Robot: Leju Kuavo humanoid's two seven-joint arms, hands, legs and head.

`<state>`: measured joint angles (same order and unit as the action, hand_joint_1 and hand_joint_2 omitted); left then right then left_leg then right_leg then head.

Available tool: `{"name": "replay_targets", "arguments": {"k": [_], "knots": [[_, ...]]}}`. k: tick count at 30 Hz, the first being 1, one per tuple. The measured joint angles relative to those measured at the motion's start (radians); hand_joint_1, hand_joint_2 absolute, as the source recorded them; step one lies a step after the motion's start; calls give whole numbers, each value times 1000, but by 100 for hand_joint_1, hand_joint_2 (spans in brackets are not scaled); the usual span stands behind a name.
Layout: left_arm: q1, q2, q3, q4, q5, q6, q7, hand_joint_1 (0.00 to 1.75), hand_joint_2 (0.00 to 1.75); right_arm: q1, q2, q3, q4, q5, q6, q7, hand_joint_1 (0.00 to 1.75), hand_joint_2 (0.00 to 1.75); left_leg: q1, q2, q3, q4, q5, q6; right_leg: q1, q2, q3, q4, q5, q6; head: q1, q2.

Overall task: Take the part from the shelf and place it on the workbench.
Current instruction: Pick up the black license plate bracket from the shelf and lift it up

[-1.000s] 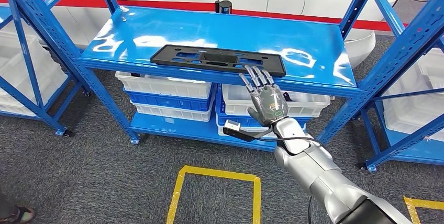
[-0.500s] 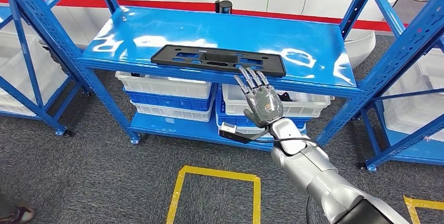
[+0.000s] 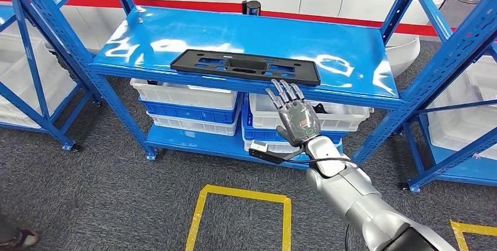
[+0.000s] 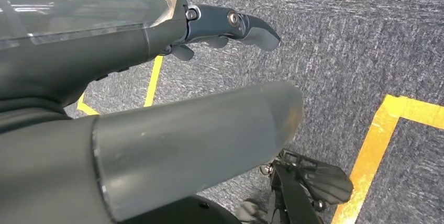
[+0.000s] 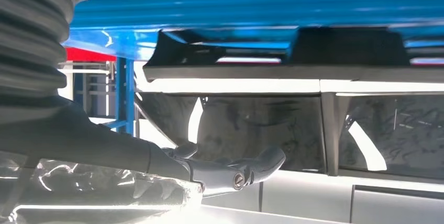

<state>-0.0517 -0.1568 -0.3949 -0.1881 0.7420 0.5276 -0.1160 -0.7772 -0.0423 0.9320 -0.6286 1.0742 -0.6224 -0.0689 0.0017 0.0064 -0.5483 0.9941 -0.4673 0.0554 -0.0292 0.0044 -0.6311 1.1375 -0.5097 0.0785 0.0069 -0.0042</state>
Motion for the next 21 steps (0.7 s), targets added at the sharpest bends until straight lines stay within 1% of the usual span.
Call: {"name": "replay_targets", "arguments": {"k": [1,2,3,4,5,6,7,8,9,10,11,12,13,14,15,16,17,18,19,20,21], "knots": [[0,0,0,0,0,0,0,0,0,0,-1,0,1,0,0,1,0,175,1,1,2,3,-4,-7,0,-4,26,-67,20,1,3,0],[-1,0,0,1,0,0,0,0,0,0,-1,1,1,0,0,1,0,175,1,2,1,5,-7,-15,2,-9,45,-111,32,-6,5,0],[-1,1,-1,1,0,0,0,0,0,1,-1,2,2,0,0,1,0,175,0,4,0,9,-10,-24,4,-11,53,-131,36,-20,4,0],[-1,1,-1,1,0,1,0,0,0,2,-1,2,2,1,0,2,0,175,0,5,0,13,-10,-30,7,-11,52,-132,33,-39,2,0],[-1,1,-1,1,0,1,1,0,0,3,-2,2,2,1,-1,3,0,175,1,6,-1,16,-12,-36,7,-9,57,-132,39,-52,-1,0],[0,2,-2,1,0,1,1,0,0,4,-2,2,2,1,-1,4,0,175,4,6,-2,24,-15,-42,4,-7,61,-133,43,-60,-5,0],[-1,2,-2,1,0,1,1,0,0,2,-3,2,2,1,-1,4,0,175,7,5,-9,42,-23,-47,3,-6,66,-133,43,-65,-7,0],[-1,2,-2,2,0,1,2,0,0,1,-2,2,2,1,-1,4,0,175,9,3,-30,81,-41,-53,1,-4,72,-134,42,-69,-11,0],[-2,2,-2,2,0,0,2,0,0,-1,-1,3,2,1,-1,4,0,175,10,2,-63,138,-64,-58,2,-3,75,-134,40,-73,-15,0],[-2,2,-2,2,0,0,2,0,0,-1,-1,3,2,0,-1,4,0,175,11,1,-106,205,-91,-62,2,-3,77,-134,37,-78,-20,0],[-1,2,-2,2,0,0,2,0,0,1,0,3,2,0,-1,4,0,175,11,1,-150,265,-110,-64,4,-1,79,-134,34,-82,-23,0],[-1,2,-2,2,0,0,2,0,0,2,-1,4,2,0,-1,3,0,175,11,1,-181,296,-110,-63,6,1,82,-134,31,-84,-24,0],[1,2,-2,2,0,1,2,0,0,4,-1,5,2,-1,-1,3,0,175,11,1,-195,289,-89,-61,7,4,87,-134,26,-85,-25,0],[1,2,-2,2,0,1,2,0,0,4,-1,6,2,-2,-1,2,0,175,10,0,-188,244,-47,-56,9,7,94,-134,21,-85,-26,0],[2,3,-2,2,0,1,2,0,0,4,-1,6,2,-3,-1,2,0,175,9,-1,-165,169,9,-48,11,9,103,-134,15,-83,-28,0],[2,4,-2,3,0,1,2,0,0,4,0,6,2,-4,-1,2,0,175,7,-3,-141,103,47,-42,13,11,112,-135,9,-82,-28,0],[1,6,-2,4,0,2,2,0,0,3,0,6,2,-5,-1,2,0,175,3,-6,-124,55,65,-35,14,13,117,-137,4,-79,-28,0],[1,7,-2,5,1,3,2,0,0,3,0,6,2,-6,-1,2,0,175,0,-9,-114,29,72,-29,16,14,120,-138,0,-75,-29,0],[0,7,-2,5,1,4,2,0,0,3,0,7,2,-6,-1,2,0,175,-3,-10,-112,28,65,-25,17,14,119,-140,-4,-70,-29,0],[0,7,-2,6,1,5,2,0,0,2,0,7,2,-7,-1,2,0,175,-4,-11,-109,25,65,-21,19,15,120,-143,-8,-64,-29,0],[0,7,-2,6,1,6,2,0,0,2,0,8,3,-7,-1,1,0,175,-3,-11,-100,18,73,-17,21,14,122,-142,-13,-59,-29,0]]}}
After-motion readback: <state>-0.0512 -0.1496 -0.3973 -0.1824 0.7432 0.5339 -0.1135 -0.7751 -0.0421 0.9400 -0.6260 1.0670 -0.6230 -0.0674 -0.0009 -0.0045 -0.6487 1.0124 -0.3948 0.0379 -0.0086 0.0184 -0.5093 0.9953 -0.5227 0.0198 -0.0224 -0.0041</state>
